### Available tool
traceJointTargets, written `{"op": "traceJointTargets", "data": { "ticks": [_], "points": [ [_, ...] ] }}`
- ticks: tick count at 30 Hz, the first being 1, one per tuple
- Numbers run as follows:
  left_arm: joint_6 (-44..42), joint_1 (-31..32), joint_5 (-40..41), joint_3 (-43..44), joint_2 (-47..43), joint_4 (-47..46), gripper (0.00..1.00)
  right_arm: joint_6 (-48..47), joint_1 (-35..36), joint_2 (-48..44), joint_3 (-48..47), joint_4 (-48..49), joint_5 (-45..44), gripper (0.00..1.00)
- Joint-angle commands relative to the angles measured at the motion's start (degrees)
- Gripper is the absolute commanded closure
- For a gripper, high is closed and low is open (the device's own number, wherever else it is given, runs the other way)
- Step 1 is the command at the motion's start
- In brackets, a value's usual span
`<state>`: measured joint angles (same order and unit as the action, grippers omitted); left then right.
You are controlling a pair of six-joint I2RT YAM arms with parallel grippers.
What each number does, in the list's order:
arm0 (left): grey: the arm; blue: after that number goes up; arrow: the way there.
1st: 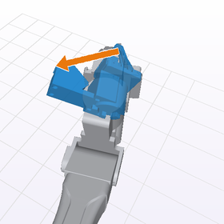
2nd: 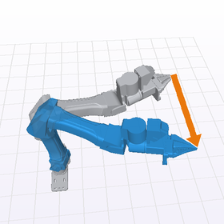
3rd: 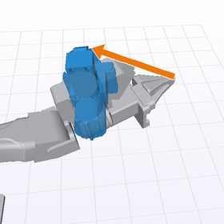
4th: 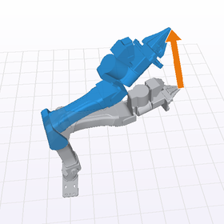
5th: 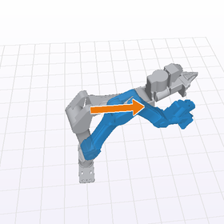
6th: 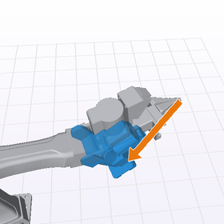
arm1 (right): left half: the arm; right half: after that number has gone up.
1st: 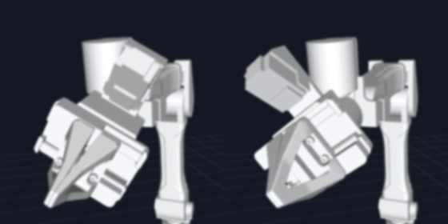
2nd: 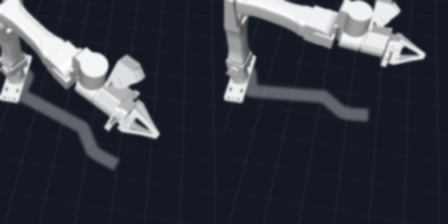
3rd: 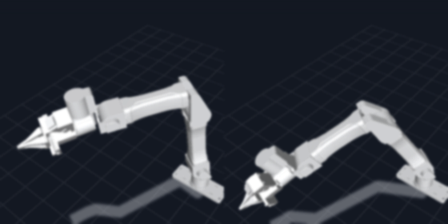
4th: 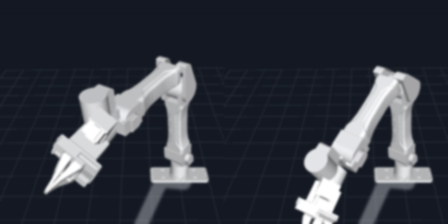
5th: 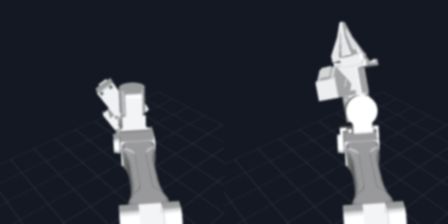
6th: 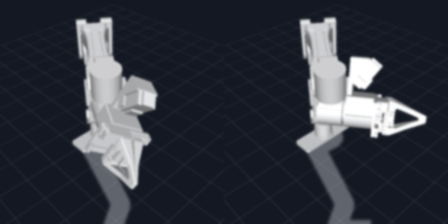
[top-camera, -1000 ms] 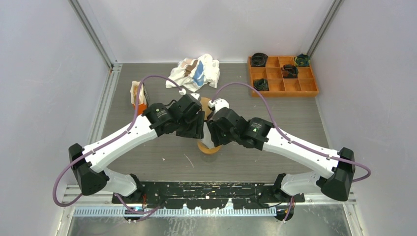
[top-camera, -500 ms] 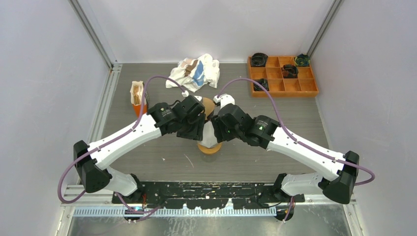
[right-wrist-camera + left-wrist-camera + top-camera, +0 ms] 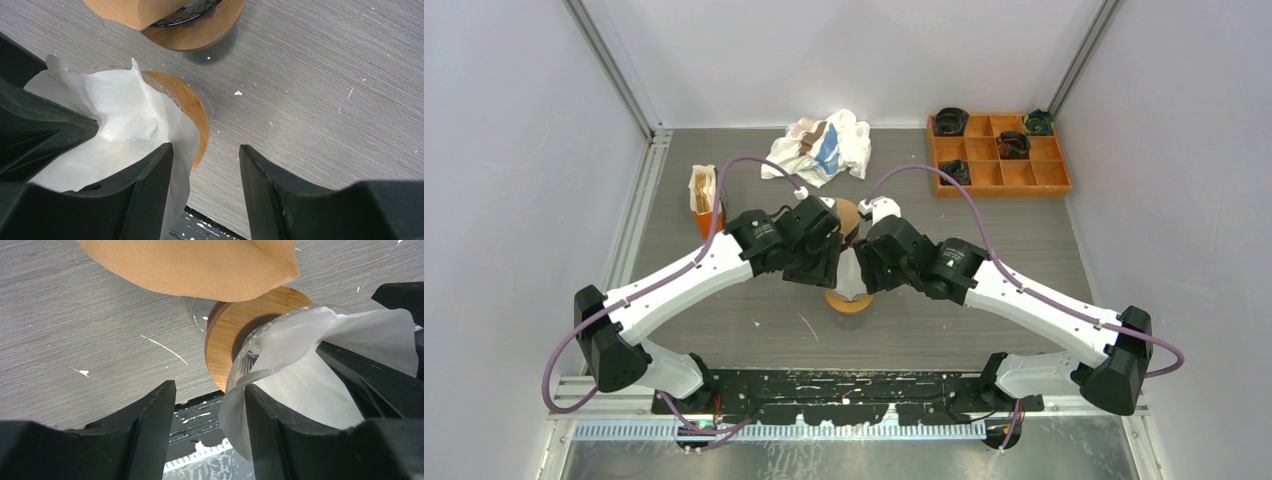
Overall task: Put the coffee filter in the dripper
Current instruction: Adjust the coffee filter in the coffee dripper.
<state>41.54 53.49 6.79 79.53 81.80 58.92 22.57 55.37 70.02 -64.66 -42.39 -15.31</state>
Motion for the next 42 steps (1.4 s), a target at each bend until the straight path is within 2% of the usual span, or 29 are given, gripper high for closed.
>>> {"op": "traceJointTargets", "data": {
  "ticks": [1, 30, 42],
  "points": [
    [-0.19, -0.32, -0.08, -0.43, -1.33, -0.15, 0.45, -0.94, -0.17, -0.79, -0.04, 2.0, 0.32, 0.43],
    [0.98, -0.31, 1.18, -0.54, -5.44, -2.95, 0.36, -0.87, -0.12, -3.98, -2.09, 3.81, 2.22, 0.36],
    [0.87, -0.56, -0.24, 0.91, -10.36, -5.2, 0.3, -2.03, -0.19, -6.18, -3.58, 4.62, 1.91, 0.32]
  ]
}}
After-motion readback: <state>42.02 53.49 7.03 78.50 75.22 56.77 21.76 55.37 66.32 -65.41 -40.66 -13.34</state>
